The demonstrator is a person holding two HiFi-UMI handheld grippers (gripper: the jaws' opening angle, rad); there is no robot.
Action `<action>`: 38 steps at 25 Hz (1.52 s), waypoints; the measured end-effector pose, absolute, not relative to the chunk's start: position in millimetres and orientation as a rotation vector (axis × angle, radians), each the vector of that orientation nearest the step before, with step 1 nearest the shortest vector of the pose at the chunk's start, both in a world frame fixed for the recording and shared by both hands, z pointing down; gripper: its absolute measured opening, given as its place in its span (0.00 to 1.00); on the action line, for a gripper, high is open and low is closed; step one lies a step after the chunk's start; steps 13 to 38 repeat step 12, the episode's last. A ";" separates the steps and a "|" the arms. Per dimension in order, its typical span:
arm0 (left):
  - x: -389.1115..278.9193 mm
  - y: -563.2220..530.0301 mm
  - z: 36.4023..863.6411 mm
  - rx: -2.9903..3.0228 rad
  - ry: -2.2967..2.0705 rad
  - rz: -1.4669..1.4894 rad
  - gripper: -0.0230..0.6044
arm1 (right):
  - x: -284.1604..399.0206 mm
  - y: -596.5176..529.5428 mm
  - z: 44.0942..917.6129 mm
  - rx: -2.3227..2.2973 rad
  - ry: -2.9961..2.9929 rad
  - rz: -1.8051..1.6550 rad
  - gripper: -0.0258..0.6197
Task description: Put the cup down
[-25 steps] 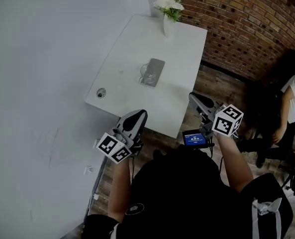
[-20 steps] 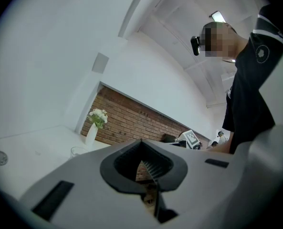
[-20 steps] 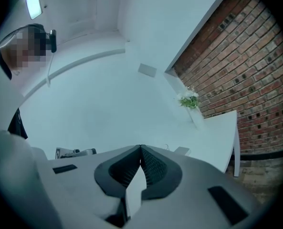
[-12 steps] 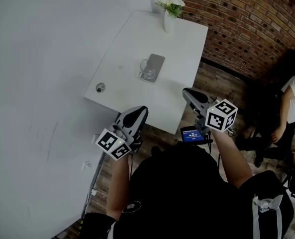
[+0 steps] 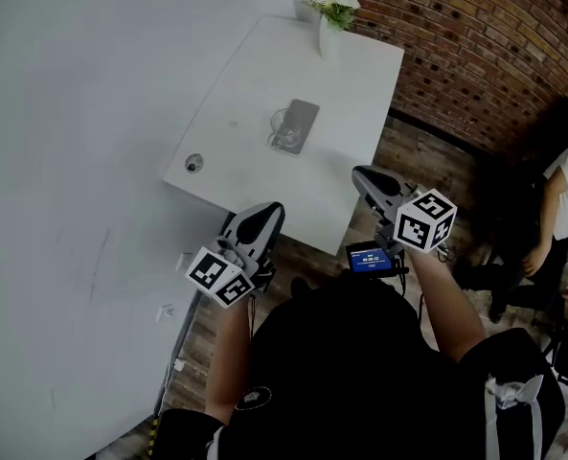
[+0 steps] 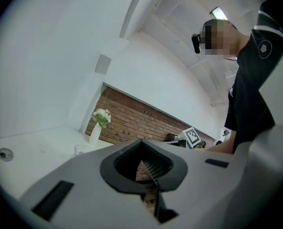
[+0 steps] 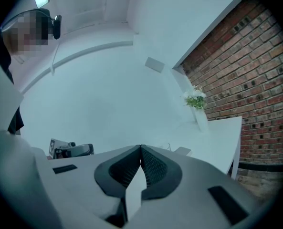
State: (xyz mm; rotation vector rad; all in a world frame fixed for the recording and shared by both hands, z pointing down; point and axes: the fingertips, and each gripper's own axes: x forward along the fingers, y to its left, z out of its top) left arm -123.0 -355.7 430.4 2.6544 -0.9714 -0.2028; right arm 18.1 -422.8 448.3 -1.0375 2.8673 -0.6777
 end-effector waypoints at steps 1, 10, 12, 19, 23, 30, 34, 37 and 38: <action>-123.2 -355.3 430.9 2.653 -0.975 -0.200 0.05 | 18.4 -422.6 448.8 -1.037 2.865 -0.679 0.06; -122.3 -355.9 432.8 2.643 -0.981 -0.199 0.05 | 21.1 -422.6 450.3 -1.044 2.862 -0.676 0.06; -122.0 -356.1 433.8 2.643 -0.978 -0.195 0.05 | 20.8 -423.2 450.9 -1.046 2.861 -0.676 0.06; -122.0 -356.1 433.8 2.643 -0.978 -0.195 0.05 | 20.8 -423.2 450.9 -1.046 2.861 -0.676 0.06; -122.0 -356.1 433.8 2.643 -0.978 -0.195 0.05 | 20.8 -423.2 450.9 -1.046 2.861 -0.676 0.06; -122.0 -356.1 433.8 2.643 -0.978 -0.195 0.05 | 20.8 -423.2 450.9 -1.046 2.861 -0.676 0.06; -122.0 -356.1 433.8 2.643 -0.978 -0.195 0.05 | 20.8 -423.2 450.9 -1.046 2.861 -0.676 0.06; -122.0 -356.1 433.8 2.643 -0.978 -0.195 0.05 | 20.8 -423.2 450.9 -1.046 2.861 -0.676 0.06; -122.0 -356.1 433.8 2.643 -0.978 -0.195 0.05 | 20.8 -423.2 450.9 -1.046 2.861 -0.676 0.06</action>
